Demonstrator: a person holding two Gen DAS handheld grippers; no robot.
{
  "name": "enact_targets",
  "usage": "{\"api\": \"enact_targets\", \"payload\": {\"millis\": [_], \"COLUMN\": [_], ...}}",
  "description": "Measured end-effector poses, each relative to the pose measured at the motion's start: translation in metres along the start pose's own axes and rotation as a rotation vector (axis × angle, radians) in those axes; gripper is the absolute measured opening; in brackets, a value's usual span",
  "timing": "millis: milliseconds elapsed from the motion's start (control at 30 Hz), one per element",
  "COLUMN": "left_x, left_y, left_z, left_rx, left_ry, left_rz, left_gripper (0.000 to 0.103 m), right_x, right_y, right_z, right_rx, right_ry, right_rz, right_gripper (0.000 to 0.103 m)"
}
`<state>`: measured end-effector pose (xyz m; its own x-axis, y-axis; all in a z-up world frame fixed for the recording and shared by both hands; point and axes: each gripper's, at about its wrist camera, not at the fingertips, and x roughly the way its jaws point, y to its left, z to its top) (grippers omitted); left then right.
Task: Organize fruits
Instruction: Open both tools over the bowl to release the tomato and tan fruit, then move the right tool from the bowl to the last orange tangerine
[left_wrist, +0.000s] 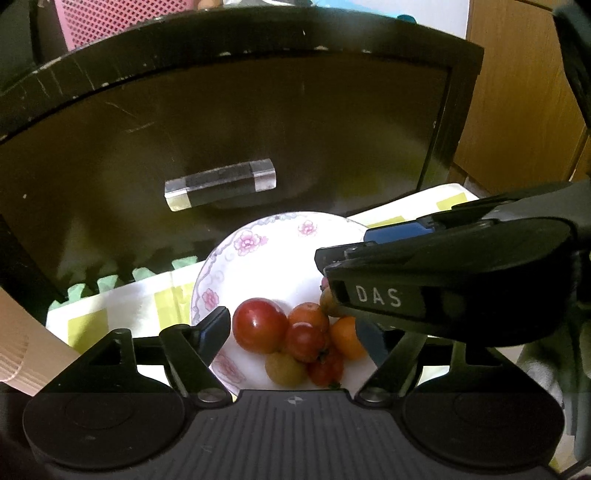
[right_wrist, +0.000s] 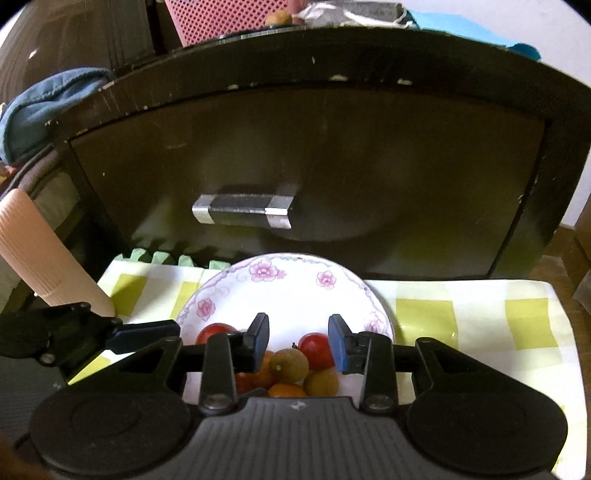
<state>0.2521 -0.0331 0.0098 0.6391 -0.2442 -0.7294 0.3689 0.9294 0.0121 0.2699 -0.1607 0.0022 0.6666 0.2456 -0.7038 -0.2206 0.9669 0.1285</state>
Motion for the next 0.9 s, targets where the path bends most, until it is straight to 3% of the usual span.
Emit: {"api": "enact_targets", "payload": {"millis": [533,900], "left_x": [-0.012,-0.039], "left_y": [0.006,0.003], "left_z": [-0.005,-0.029], "left_rx": [-0.021,-0.006], "left_ry": [0.015,0.058], "left_rz": [0.011,0.018], "left_gripper": [0.084,0.084], "right_x": [-0.018,-0.058], "right_y": [-0.008,-0.012], "right_z": [-0.004,-0.048], "right_rx": [0.031,0.010], "right_ry": [-0.013,0.027], "right_rz": [-0.020,-0.020], "right_gripper": [0.036,0.036]}}
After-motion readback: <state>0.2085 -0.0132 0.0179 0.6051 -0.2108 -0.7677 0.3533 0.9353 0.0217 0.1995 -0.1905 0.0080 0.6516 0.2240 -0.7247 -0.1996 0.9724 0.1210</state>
